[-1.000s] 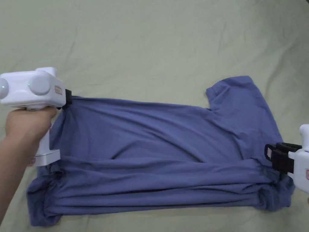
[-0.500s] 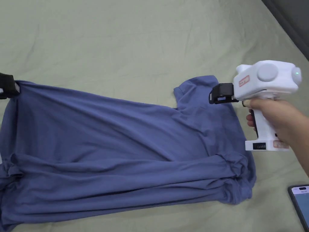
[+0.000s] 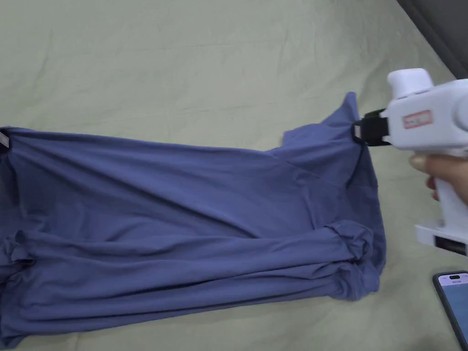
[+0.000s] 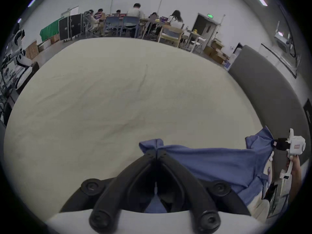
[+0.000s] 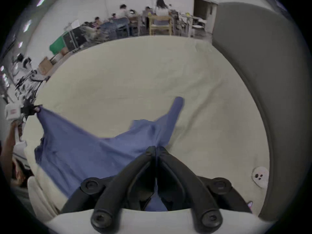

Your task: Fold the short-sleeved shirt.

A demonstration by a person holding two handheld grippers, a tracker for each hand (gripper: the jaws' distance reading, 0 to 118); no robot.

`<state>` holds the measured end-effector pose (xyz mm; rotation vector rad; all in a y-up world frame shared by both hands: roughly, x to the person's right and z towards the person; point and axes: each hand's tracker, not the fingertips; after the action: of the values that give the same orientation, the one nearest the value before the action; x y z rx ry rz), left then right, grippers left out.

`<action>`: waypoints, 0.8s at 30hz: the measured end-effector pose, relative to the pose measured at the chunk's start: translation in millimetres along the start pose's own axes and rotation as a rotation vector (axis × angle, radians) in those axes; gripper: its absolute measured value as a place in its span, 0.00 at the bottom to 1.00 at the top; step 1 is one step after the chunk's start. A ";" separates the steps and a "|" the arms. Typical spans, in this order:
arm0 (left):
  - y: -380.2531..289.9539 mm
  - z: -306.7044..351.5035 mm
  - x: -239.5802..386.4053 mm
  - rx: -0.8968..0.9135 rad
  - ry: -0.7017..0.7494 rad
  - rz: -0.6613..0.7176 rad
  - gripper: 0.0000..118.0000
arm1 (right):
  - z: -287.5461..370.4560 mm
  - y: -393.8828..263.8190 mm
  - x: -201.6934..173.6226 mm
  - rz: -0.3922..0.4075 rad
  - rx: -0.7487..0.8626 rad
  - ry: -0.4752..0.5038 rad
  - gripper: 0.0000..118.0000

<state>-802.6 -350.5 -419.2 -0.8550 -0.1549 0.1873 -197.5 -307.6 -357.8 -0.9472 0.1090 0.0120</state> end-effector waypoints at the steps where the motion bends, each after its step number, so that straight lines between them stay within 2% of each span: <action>1: -5.2 11.9 -0.9 0.012 -0.014 -0.012 0.00 | 13.6 -7.8 -1.4 0.008 0.006 0.012 0.03; 4: -40.1 58.4 -13.8 0.037 -0.077 -0.012 0.00 | 53.4 -54.2 -8.2 -0.020 0.006 0.040 0.03; 7: -84.0 86.3 -30.1 0.023 -0.140 0.048 0.00 | 57.9 -107.5 -9.4 -0.118 -0.069 0.060 0.03; 13: -155.0 82.3 -67.4 -0.151 -0.096 0.081 0.00 | 37.5 -185.6 -12.5 -0.223 -0.238 0.090 0.03; 16: -177.1 69.1 -68.2 -0.177 -0.108 0.184 0.00 | 15.5 -200.5 -5.5 -0.242 -0.268 0.039 0.03; 18: -186.5 57.7 -67.3 -0.204 -0.063 0.185 0.00 | 0.3 -201.2 -5.2 -0.214 -0.286 0.016 0.03; 20: -191.3 52.3 -62.4 -0.193 -0.039 0.121 0.00 | -9.5 -200.1 -7.3 -0.204 -0.289 0.007 0.03; 24: -182.5 50.8 -46.0 -0.211 0.031 0.063 0.00 | -22.4 -196.4 -25.9 -0.069 -0.314 -0.069 0.03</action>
<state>-839.5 -440.7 -250.4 -1.0727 -0.1203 0.2198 -213.8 -439.5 -209.3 -1.2623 0.0100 -0.0021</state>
